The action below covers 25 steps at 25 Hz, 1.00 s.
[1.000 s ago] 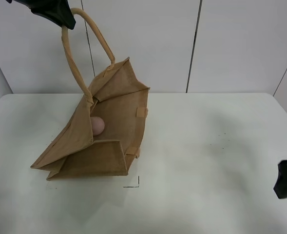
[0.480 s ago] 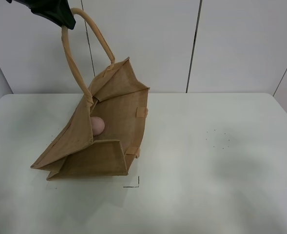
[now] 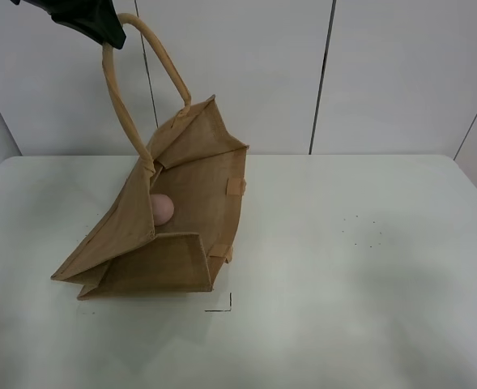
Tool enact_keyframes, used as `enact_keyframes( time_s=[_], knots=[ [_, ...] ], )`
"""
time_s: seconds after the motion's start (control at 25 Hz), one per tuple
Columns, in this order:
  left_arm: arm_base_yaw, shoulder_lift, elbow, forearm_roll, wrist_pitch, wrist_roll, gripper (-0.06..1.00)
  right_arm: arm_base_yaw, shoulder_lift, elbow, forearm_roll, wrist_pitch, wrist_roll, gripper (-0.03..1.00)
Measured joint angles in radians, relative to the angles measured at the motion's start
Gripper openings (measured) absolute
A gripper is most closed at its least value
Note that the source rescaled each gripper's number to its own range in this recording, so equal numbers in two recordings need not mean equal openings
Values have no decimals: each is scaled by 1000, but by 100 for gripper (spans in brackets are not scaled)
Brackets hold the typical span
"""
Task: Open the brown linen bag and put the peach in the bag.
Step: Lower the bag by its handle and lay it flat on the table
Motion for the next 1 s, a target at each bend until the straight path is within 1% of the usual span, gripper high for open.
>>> enact_keyframes(
  time_s=[0.24, 0.44, 0.52, 0.68, 0.8, 1.0],
  knots=[
    [0, 0, 0, 0, 0, 1, 0, 0, -128, 0, -1, 1, 0, 100],
    [0, 0, 9, -5, 0, 1, 0, 0, -140, 0, -3, 1, 1, 100],
    [0, 0, 34, -16, 0, 1, 0, 0, -140, 0, -3, 1, 1, 100],
    [0, 0, 135, -26, -8, 1, 0, 0, -140, 0, -3, 1, 1, 100],
    [0, 0, 231, -27, -70, 1, 0, 0, -140, 0, -3, 1, 1, 100],
    [0, 0, 398, -29, -243, -7, 0, 0, -140, 0, -3, 1, 1, 100]
  ],
)
